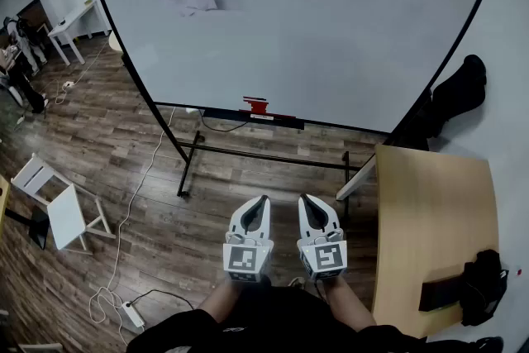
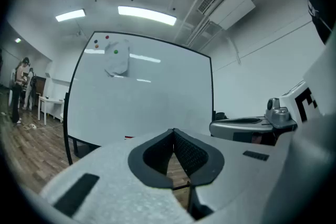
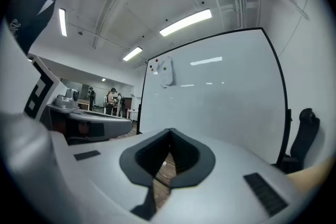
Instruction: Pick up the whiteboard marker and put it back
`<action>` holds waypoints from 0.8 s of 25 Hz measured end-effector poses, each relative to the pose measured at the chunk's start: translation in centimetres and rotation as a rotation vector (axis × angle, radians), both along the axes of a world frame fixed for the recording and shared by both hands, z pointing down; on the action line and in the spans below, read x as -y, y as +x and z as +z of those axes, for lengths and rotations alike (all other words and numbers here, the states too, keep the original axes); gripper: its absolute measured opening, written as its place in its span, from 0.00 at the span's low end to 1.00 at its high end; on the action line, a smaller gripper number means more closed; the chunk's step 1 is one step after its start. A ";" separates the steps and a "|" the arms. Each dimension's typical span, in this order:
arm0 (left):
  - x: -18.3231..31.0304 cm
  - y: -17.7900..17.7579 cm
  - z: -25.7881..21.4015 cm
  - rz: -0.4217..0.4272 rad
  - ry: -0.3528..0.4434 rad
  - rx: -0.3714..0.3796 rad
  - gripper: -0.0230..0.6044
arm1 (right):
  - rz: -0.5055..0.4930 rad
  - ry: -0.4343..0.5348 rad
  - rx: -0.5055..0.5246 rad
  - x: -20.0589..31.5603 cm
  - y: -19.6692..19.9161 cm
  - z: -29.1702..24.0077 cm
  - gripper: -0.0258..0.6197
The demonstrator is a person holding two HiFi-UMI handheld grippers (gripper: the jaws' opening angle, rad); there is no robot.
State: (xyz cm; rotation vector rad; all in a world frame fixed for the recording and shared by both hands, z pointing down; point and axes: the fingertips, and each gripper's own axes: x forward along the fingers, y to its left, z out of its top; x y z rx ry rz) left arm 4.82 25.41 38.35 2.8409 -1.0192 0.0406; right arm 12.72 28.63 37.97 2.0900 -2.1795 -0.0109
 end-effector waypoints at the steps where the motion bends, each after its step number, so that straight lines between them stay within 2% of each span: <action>1: 0.5 -0.2 0.0 0.004 -0.001 -0.002 0.05 | 0.003 0.002 -0.003 0.4 -0.3 -0.1 0.04; 8: 3.4 -1.8 0.3 0.030 -0.006 -0.018 0.05 | 0.022 0.008 -0.016 3.2 -2.2 0.2 0.04; 12: 5.1 -3.6 0.8 0.047 -0.014 -0.008 0.05 | 0.064 0.014 0.000 4.6 -3.3 0.5 0.04; 17: 6.9 -6.0 1.4 0.060 -0.007 0.039 0.05 | 0.107 -0.009 -0.019 5.7 -4.7 1.6 0.04; 20: 8.1 -5.9 1.6 0.065 0.000 0.057 0.05 | 0.100 -0.047 -0.054 7.0 -4.5 1.7 0.04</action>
